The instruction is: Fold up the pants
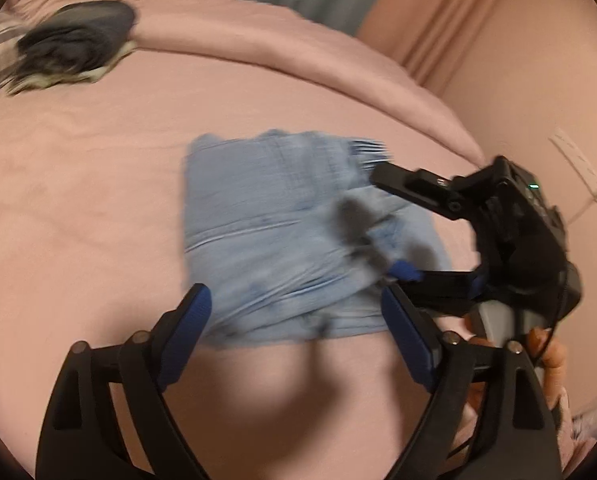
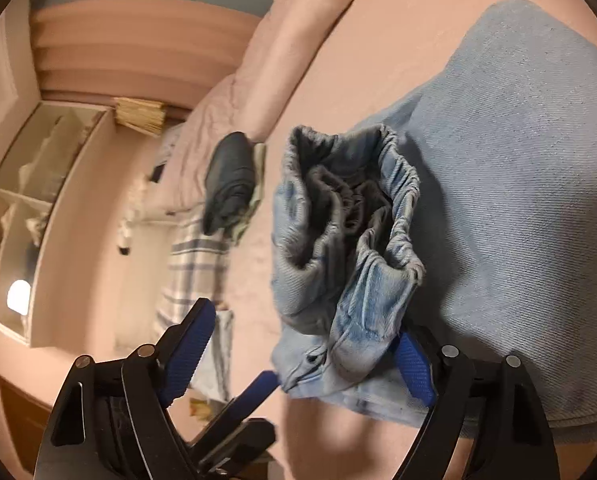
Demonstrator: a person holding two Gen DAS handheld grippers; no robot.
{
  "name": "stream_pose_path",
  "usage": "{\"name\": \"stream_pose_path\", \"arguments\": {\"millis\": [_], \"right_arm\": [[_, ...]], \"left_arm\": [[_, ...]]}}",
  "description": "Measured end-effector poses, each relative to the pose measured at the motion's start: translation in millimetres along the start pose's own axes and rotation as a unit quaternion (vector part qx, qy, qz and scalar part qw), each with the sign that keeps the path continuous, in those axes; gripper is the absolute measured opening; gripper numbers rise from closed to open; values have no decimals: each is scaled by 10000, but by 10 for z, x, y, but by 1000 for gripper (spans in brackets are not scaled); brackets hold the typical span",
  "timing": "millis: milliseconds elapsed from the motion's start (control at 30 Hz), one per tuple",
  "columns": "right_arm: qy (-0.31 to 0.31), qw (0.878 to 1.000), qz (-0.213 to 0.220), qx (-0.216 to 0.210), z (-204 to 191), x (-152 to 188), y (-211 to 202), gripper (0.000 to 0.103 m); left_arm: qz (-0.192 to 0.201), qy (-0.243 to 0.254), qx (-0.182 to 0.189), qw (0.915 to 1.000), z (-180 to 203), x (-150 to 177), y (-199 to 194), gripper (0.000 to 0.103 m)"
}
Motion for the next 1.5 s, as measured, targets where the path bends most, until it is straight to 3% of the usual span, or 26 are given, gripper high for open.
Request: {"name": "stream_pose_path", "arguments": {"millis": [167,333,433,567,667,967,1133,1300,1500], "right_arm": [[-128,9985,-21,525,-43,-2,150,74],[-622,9909,46,1192,-110,-63,358,43],[-984,9856,130,1372,-181,-93,394,36],[-1134,9846,173,1319,-202,-125,341,32],[-1012,9897,210,986,-162,-147,204,31],[-872,9909,807,638,-124,-237,-363,29],[-801,9868,1114,864,24,-260,-659,28],[-525,9873,1145,964,299,-253,-783,28],[-533,9872,1131,987,338,-244,-774,28]], "left_arm": [[-102,-406,-170,9990,-269,93,-1,88],[-66,-819,-18,9966,-447,77,-6,88],[-40,-914,17,9958,-487,54,-19,88],[-70,-998,52,9950,-519,103,-24,88],[-93,-1042,89,9945,-549,122,-30,89],[-96,-1027,167,9945,-464,164,-73,94],[-182,-964,111,9951,-424,198,-28,94],[-262,-888,57,9957,-377,206,2,94],[-285,-779,90,9965,-305,147,26,94]]}}
Point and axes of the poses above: each gripper's, at about its wrist camera, not at the fingertips, and y roughly the way its jaws point, z to its right, x to its underside, the point moved 7 cm from there along y, roughly the way its jaws point, and after that the axes turned 1 degree about -y, right-handed, at the moved point
